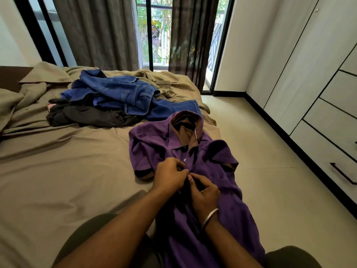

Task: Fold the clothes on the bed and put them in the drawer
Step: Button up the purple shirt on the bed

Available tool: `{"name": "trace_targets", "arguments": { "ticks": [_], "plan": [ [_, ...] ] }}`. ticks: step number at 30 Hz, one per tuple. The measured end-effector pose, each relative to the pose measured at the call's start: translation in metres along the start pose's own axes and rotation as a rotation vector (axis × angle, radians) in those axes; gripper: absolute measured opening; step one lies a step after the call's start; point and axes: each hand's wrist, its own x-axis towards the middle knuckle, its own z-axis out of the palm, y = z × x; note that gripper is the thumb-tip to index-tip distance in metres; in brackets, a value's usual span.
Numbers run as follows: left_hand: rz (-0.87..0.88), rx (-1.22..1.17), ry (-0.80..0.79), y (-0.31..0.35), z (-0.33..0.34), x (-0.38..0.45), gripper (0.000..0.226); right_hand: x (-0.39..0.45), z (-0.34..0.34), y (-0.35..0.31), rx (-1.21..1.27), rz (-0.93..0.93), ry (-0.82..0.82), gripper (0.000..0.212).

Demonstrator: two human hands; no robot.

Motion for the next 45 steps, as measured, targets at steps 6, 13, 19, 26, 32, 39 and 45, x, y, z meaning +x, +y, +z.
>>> {"name": "trace_targets", "arguments": {
  "ticks": [6,13,19,26,32,39,45],
  "plan": [
    [0.009,-0.029,-0.002,-0.002,0.001,0.004,0.023,0.007,-0.006,0.000,0.203,0.117,-0.072,0.015],
    [0.012,-0.103,-0.032,0.000,0.003,0.005,0.031,0.026,-0.021,-0.013,0.543,0.482,-0.204,0.015],
    [-0.049,-0.152,-0.070,-0.001,0.003,0.005,0.032,0.030,-0.021,-0.016,0.570,0.563,-0.237,0.012],
    [0.016,-0.026,-0.059,0.003,0.005,-0.001,0.030,0.023,-0.018,-0.010,0.481,0.399,-0.215,0.006],
    [-0.046,0.039,-0.136,0.002,0.002,0.001,0.026,0.019,-0.017,-0.004,0.289,0.242,-0.210,0.011],
    [-0.275,-0.048,-0.386,0.009,-0.008,-0.008,0.015,0.009,-0.017,-0.005,0.044,0.187,-0.259,0.046],
    [-0.378,-0.012,-0.766,0.015,-0.018,-0.025,0.009,-0.024,-0.038,-0.012,-0.164,0.132,-0.328,0.043]
  ]
}}
